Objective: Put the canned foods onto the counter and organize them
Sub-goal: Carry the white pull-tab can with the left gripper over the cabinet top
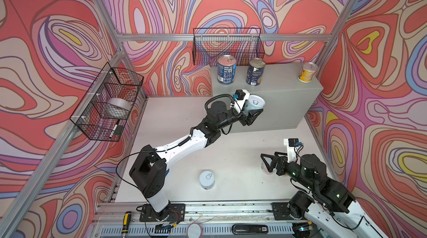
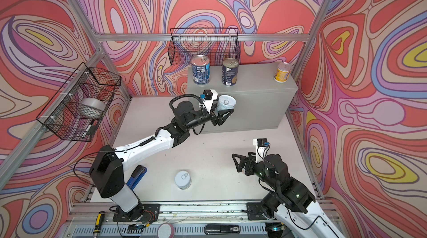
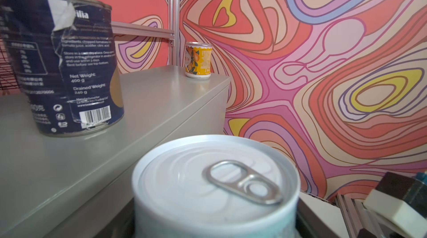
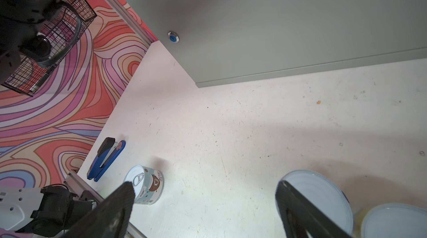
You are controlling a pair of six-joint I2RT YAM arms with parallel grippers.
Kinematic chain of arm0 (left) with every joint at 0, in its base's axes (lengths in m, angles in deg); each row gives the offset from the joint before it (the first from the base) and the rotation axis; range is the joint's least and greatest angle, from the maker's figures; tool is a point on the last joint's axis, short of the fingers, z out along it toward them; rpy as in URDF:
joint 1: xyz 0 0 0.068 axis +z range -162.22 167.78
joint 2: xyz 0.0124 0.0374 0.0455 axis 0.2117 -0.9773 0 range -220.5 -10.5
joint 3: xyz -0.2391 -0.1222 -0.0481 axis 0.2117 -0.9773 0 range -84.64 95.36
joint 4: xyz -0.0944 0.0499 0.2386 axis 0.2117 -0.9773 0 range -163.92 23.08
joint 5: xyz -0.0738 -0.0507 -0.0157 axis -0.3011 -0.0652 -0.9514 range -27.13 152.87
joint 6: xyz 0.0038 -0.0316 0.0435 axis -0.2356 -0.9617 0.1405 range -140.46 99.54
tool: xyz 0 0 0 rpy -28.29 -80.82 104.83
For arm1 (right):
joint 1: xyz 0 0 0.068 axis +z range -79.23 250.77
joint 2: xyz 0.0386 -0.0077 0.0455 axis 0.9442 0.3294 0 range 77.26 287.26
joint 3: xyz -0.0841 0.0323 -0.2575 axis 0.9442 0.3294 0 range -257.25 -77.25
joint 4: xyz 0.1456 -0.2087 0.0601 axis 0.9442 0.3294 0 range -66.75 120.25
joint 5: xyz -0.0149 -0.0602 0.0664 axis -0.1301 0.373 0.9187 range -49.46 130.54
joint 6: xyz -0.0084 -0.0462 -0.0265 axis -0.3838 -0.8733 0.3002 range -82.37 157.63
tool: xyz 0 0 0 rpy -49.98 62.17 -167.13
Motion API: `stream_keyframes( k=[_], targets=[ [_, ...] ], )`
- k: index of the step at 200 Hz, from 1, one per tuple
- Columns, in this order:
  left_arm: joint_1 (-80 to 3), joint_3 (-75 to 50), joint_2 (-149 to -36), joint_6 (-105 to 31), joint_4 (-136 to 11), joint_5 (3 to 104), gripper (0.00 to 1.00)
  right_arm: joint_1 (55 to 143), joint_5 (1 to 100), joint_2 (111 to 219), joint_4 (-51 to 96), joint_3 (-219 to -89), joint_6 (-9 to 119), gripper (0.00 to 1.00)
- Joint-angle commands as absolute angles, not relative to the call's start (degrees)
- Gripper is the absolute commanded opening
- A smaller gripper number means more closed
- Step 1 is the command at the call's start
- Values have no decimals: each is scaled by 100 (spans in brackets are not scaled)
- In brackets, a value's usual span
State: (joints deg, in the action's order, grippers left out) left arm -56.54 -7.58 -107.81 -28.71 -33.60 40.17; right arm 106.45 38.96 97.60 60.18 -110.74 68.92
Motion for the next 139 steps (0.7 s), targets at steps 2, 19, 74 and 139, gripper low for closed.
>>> stream_keyframes(
  k=[2,19,74,139],
  targets=[
    [-5687,-244,-10926,-2652,-2730,3819,35,10637,3765,9710,6000,-10959,6946,98],
    [-5687,38,-11094,-2538,-2749,3827,35,10638,3758,9788,5988,-10950,6935,98],
    [-5687,834,-11614,-2509,-2690,3910,34,10637,3826,9977,5990,-10994,6872,99],
    [-5687,1626,-12422,-2665,-2084,3667,34,10637,3836,9889,6006,-10959,6876,98]
  ],
)
